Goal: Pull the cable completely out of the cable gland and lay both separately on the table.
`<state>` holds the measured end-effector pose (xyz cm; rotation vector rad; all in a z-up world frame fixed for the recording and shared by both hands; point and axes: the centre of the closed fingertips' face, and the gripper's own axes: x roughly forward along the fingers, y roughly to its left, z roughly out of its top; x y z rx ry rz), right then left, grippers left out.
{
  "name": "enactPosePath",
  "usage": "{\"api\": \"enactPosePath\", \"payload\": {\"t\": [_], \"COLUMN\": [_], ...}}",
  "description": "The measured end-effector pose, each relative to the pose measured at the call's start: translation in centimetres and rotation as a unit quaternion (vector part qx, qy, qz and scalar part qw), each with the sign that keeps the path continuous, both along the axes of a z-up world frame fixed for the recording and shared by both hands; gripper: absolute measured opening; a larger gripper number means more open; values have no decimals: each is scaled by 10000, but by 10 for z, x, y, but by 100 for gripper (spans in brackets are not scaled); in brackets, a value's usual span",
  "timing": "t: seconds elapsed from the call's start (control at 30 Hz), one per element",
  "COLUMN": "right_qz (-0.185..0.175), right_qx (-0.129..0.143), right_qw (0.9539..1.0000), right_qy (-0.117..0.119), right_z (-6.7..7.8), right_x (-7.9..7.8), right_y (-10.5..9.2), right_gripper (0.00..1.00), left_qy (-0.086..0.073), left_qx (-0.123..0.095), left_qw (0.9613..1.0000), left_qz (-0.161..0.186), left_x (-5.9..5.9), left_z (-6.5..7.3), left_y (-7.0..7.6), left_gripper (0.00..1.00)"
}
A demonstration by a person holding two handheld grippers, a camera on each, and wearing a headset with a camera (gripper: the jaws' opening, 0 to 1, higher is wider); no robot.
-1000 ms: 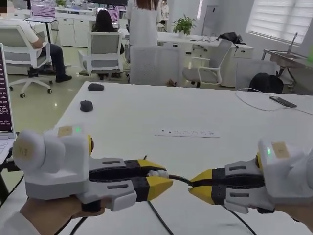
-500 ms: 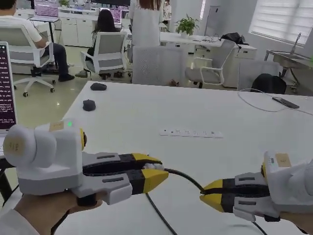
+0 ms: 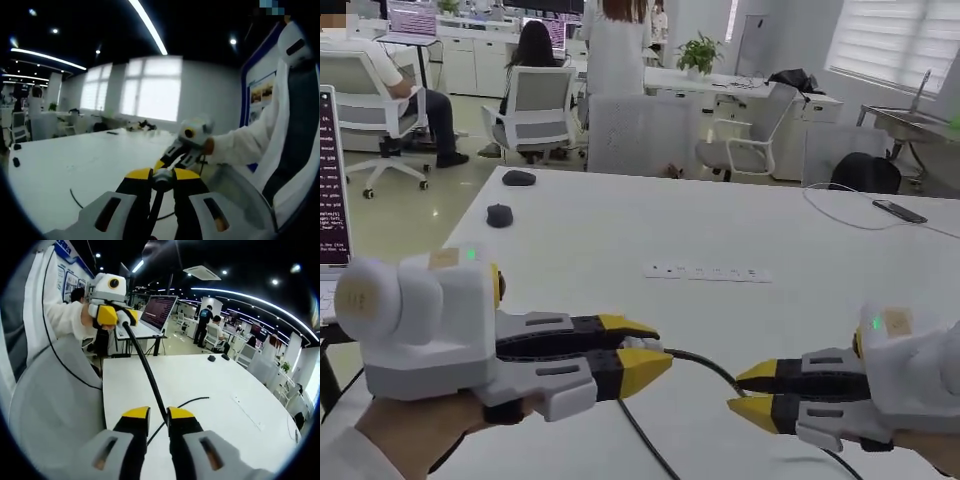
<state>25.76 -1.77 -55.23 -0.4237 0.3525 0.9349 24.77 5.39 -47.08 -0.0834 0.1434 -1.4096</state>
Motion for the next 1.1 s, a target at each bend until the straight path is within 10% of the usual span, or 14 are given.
{"api": "enactPosePath", "payload": {"t": [0.47, 1.1], "right_qz": [834, 1025], "right_qx": [29, -22], "right_qw": [9934, 9919], "right_qy": [-783, -755], "right_z": [60, 56], "right_x": [-11, -14], "right_y": [52, 58], "right_gripper": [17, 6], "left_qy": [42, 97], "left_qx": [68, 11], "left_qw": [9999, 9997], "left_qz": [-132, -204], "left_x": [-4, -6], "left_z": [-5, -2], "left_y": [-8, -14], "left_gripper": [16, 16]}}
